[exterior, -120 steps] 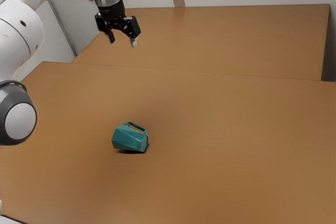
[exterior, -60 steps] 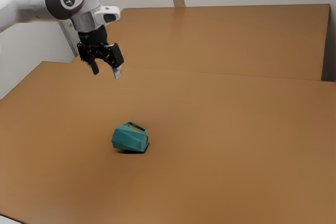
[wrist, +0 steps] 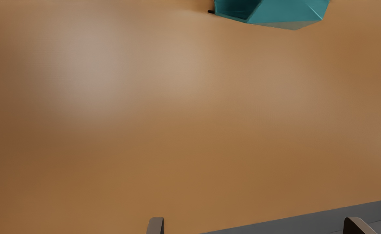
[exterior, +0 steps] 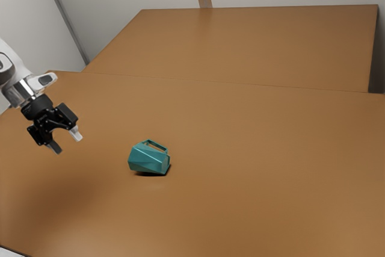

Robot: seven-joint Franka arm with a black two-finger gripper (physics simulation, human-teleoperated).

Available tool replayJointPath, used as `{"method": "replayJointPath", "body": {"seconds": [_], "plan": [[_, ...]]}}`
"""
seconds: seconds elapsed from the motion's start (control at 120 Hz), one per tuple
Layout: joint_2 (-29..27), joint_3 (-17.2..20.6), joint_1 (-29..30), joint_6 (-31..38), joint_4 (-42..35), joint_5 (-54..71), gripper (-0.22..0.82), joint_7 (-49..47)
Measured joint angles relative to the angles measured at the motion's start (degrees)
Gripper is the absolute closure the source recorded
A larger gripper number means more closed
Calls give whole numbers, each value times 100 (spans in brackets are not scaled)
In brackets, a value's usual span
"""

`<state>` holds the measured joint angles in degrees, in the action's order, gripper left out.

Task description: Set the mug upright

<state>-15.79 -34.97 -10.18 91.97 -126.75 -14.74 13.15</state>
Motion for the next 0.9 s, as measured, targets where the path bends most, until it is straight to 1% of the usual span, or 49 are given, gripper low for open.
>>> {"method": "replayJointPath", "body": {"seconds": [0.067,0.233,0.317,0.408,0.642,0.9], "plan": [[163,-26,10,121,29,-116,0,211],[895,-32,-42,484,102,-700,0,765],[1283,23,-46,630,238,-1030,0,1022],[1583,84,-89,771,325,-1391,0,1288],[2017,359,-158,1081,344,-2209,0,1876],[2476,403,-209,1269,341,-2713,0,2406]]}}
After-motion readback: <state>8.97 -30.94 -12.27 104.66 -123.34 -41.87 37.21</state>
